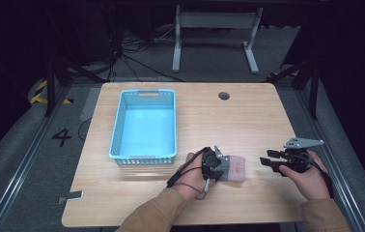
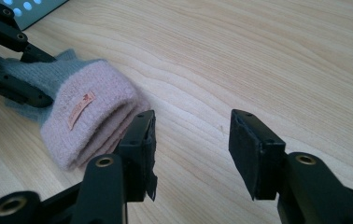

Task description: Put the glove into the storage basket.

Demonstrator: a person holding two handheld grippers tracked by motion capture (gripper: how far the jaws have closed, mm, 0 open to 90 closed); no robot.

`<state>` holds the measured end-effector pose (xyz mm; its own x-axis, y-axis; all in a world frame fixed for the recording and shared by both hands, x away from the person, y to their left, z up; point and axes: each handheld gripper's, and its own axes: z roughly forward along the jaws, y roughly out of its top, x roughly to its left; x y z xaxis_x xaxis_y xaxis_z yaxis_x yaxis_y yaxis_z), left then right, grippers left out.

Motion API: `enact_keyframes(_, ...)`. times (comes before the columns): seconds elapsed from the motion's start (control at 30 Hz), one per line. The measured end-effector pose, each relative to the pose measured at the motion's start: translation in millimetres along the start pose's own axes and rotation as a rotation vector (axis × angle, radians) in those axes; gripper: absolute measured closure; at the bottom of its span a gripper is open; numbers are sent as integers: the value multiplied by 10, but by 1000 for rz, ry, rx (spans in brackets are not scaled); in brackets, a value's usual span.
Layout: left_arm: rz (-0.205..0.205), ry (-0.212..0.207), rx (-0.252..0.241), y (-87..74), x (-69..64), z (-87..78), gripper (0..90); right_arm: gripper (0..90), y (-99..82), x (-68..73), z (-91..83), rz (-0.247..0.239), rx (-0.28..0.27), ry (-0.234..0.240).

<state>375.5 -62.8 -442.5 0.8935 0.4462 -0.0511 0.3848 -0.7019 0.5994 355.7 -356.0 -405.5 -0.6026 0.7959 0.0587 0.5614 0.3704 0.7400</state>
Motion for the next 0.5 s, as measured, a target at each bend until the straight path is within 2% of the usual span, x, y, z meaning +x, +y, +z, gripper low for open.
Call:
enact_keyframes(0.1, -6, -27, -1, 13, 23, -43, 643, 520, -7, -8, 3, 4, 2, 3)
enact_keyframes(0.4, -1, -24, -16, 35, 48, -274, 645, 520, -3, -25, 6, 11, 1, 8)
enact_keyframes(0.5, -13, -40, -36, 35, 73, -349, 644, 519, 15, -22, 29, 5, 2, 10)
